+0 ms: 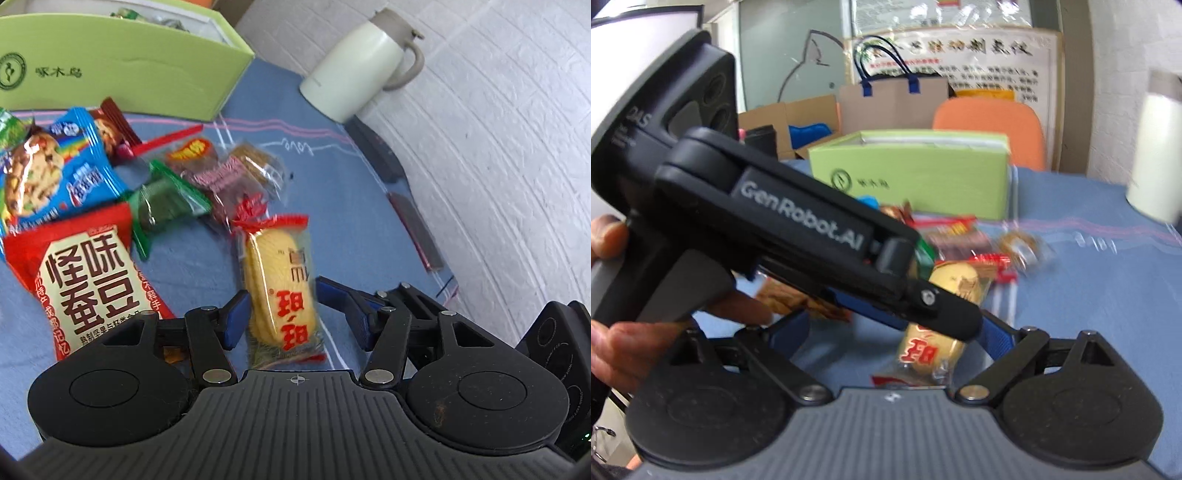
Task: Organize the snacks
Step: 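Grasp the yellow cake packet with red lettering using the left gripper, then carry the cake packet into the green box and open the left gripper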
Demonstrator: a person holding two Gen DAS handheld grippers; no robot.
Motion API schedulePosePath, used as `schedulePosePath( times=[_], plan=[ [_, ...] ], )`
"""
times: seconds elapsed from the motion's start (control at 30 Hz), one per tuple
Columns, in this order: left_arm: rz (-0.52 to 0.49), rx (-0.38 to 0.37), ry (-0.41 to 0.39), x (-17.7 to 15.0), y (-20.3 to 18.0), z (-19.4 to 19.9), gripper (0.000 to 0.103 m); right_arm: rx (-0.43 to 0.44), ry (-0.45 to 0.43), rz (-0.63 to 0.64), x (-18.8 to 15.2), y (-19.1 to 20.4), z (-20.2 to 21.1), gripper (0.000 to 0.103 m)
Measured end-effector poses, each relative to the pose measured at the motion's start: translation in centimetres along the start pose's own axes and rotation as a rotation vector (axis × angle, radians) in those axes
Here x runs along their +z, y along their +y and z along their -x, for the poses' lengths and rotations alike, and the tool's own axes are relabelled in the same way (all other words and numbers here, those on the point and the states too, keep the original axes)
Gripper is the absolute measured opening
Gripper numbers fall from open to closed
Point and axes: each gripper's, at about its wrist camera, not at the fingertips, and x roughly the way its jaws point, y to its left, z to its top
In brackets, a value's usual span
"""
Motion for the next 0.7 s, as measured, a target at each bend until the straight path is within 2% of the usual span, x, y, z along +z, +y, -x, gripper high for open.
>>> schedulePosePath(
  times=[0.2, 0.3, 0.37, 0.43, 0.5, 0.53, 0.6, 0.63, 0.67, 0.7],
  plan=[
    [-0.011, 0.074, -0.059, 0.1, -1.3, 1.4, 0.054, -0.045, -0.045, -0.049, -1.3, -0.5, 1.2, 0.094],
    [-0.026, 0.119, -0.04, 0.5, -2.0, 0.4, 0.062, -0.064, -0.05, -0.056, -1.4, -0.3, 0.5, 0.094],
    [-0.036, 0.135, -0.02, 0.5, -2.3, -0.5, 0.061, -0.064, -0.041, -0.069, -1.4, -0.3, -0.1, 0.094],
    [-0.033, 0.139, -0.001, 0.5, -2.1, -1.3, 0.054, -0.065, -0.034, -0.08, -1.7, -0.5, -0.6, 0.094],
    [-0.03, 0.136, 0.019, 0.6, -1.9, -2.0, 0.043, -0.064, -0.035, -0.106, -1.6, -1.0, -1.3, 0.094],
    [-0.023, 0.134, 0.026, 0.6, -1.7, -2.3, 0.042, -0.063, -0.042, -0.12, -1.6, -1.3, -1.6, 0.095],
    [-0.023, 0.129, 0.032, 0.6, -1.6, -2.7, 0.033, -0.063, -0.046, -0.114, -1.3, -1.4, -1.9, 0.091],
    [-0.033, 0.13, 0.034, 0.5, -1.6, -2.7, 0.026, -0.055, -0.054, -0.096, -1.5, -1.3, -1.8, 0.076],
    [-0.036, 0.121, 0.045, 0.4, -1.5, -2.7, 0.008, -0.073, -0.051, -0.082, -1.6, -1.2, -1.7, 0.065],
    [-0.03, 0.104, 0.042, 0.2, -1.2, -2.6, 0.007, -0.076, -0.045, -0.067, -1.6, -1.1, -1.4, 0.062]
  ],
)
